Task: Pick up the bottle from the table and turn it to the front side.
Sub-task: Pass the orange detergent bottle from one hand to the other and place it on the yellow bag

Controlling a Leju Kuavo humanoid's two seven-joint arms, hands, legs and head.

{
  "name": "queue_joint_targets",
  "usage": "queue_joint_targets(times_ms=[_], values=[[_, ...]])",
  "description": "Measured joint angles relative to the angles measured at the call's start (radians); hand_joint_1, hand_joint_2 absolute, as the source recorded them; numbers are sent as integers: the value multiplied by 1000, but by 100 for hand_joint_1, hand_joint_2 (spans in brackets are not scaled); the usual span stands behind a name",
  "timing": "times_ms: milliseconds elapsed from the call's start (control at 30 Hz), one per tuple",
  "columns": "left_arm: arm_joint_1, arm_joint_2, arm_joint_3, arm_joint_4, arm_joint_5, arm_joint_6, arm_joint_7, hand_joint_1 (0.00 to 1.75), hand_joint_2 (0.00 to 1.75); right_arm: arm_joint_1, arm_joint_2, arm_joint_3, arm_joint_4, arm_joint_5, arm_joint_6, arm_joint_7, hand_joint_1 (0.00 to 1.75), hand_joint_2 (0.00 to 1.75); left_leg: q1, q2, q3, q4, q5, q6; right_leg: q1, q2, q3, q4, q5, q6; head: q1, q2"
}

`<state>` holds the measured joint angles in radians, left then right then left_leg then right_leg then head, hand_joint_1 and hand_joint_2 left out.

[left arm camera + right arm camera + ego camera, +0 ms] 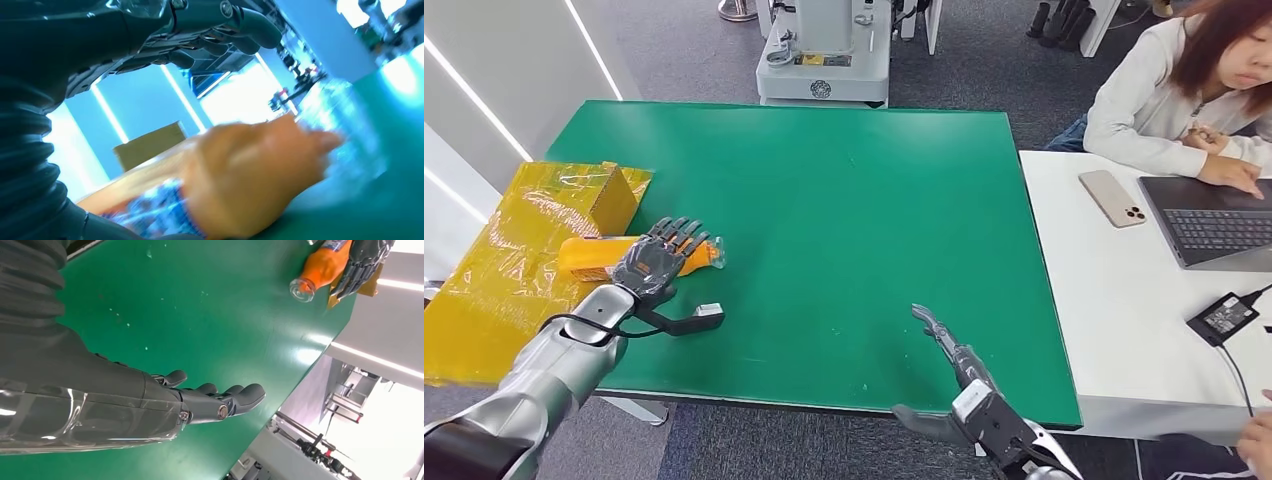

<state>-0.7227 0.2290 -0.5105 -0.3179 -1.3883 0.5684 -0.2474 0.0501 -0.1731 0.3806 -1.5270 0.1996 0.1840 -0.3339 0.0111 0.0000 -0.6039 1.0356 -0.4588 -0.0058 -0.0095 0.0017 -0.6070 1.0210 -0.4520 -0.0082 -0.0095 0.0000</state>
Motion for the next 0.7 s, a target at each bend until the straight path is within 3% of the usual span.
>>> queue_joint_targets(times_ms=[167, 333, 467, 633, 700], values=[[9, -52, 43, -12, 50, 31, -36, 0, 175, 11, 4, -14, -7, -3, -1, 1, 0, 175, 0, 0, 0, 0, 0, 0, 0, 0, 0, 0, 0, 0, 0, 0], [11, -68, 64, -19, 95, 32, -62, 0, 175, 17, 4, -16, -10, -7, -3, 2, 0, 175, 0, 0, 0, 0, 0, 0, 0, 0, 0, 0, 0, 0, 0, 0], [64, -203, 324, -220, 817, -262, -347, 0, 175, 25, 6, -31, -7, -49, -23, -12, 0, 175, 0, 0, 0, 0, 0, 0, 0, 0, 0, 0, 0, 0, 0, 0], [188, -277, 373, -490, 1251, -520, -310, 0, 175, 18, 35, -40, 5, -111, -62, -84, 0, 175, 0, 0, 0, 0, -1, 1, 0, 0, 0, -1, 0, 0, 0, 0], [268, -304, 344, -632, 1408, -559, -274, 0, 175, 24, 61, -51, -8, -175, -88, -125, 0, 175, 0, 0, -1, 0, -1, 1, 0, 0, 0, -1, -1, 1, 0, 0]])
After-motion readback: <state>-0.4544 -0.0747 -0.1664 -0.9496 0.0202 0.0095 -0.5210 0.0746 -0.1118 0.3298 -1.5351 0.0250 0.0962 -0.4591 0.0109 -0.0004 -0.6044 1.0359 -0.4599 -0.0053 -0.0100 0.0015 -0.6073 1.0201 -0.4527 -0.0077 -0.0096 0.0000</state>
